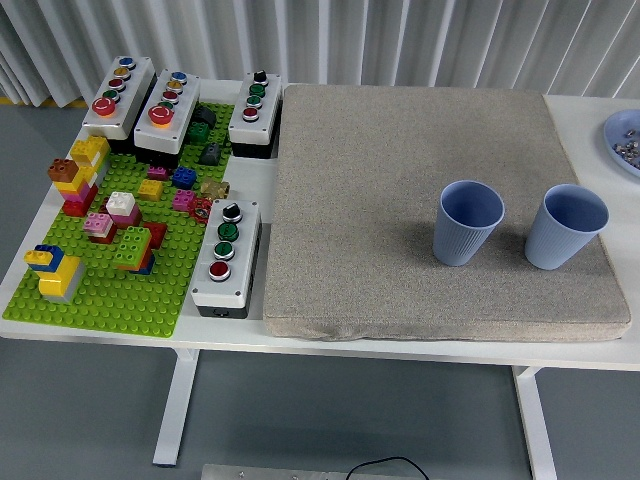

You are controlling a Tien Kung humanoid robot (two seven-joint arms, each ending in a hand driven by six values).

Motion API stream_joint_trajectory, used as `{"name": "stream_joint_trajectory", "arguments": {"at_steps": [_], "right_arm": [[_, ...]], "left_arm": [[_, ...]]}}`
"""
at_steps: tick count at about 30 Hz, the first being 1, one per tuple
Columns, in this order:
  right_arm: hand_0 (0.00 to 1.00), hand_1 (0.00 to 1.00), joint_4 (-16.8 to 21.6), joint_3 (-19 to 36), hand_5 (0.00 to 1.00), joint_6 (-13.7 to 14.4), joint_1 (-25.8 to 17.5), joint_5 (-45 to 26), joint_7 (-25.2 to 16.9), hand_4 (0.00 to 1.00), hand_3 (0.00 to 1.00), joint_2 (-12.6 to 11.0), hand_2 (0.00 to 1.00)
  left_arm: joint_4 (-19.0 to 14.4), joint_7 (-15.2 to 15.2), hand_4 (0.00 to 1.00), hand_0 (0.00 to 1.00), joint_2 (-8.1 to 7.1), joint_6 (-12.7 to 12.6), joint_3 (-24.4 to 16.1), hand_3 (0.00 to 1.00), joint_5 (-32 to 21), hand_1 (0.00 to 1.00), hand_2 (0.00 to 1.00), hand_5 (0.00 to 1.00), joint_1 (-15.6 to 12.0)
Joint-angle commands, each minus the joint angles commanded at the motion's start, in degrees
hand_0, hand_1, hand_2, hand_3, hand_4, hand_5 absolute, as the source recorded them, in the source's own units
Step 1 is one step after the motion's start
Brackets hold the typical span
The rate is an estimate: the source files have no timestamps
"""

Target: Pick cup pour cup place

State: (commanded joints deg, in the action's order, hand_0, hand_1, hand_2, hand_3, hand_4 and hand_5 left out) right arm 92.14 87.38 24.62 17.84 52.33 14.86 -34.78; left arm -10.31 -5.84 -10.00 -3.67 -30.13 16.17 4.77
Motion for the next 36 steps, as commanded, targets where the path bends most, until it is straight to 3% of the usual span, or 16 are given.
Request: {"name": "stream_joint_trajectory", "arguments": {"at_steps": [1,2,8,9,16,36], "right_arm": [[0.887,0.808,0.3,-0.2,0.65,-0.6,-0.7,-0.3,-0.1,0.844,0.869,-0.3,0.865],[0.887,0.813,0.3,-0.2,0.54,-0.8,-0.9,-0.4,-0.1,0.874,0.89,-0.4,0.869],[0.887,0.813,1.6,-0.8,0.54,-3.9,-6.4,-1.6,-0.1,0.874,0.89,-2.2,0.869],[0.881,0.812,1.6,-0.8,0.465,-4.2,-7.0,-1.7,0.0,0.886,0.914,-2.3,0.855],[0.882,0.814,2.2,0.9,0.472,-5.0,-10.7,-1.6,0.1,0.884,0.914,-2.3,0.853],[0.888,0.826,1.3,-2.7,0.416,-6.4,-18.5,-2.4,-1.4,0.892,0.933,3.7,0.868]], "left_arm": [[0.0,0.0,0.513,0.71,0.01,0.0,-0.1,0.65,0.1,0.731,0.798,0.931,0.0],[0.0,0.0,0.514,0.71,0.01,0.0,-0.1,0.65,0.1,0.731,0.798,0.932,0.0],[0.0,-0.1,0.514,0.71,0.1,0.0,-0.3,0.65,0.4,0.731,0.798,0.932,0.0],[0.0,0.0,0.515,0.71,0.13,0.0,-0.4,0.65,0.4,0.731,0.798,0.937,0.0],[0.0,-0.1,0.514,0.71,0.17,0.0,-0.5,0.65,0.6,0.731,0.798,0.934,0.1],[0.0,-0.3,0.513,0.71,0.4,0.2,0.5,0.652,0.3,0.732,0.799,0.939,-0.3]]}}
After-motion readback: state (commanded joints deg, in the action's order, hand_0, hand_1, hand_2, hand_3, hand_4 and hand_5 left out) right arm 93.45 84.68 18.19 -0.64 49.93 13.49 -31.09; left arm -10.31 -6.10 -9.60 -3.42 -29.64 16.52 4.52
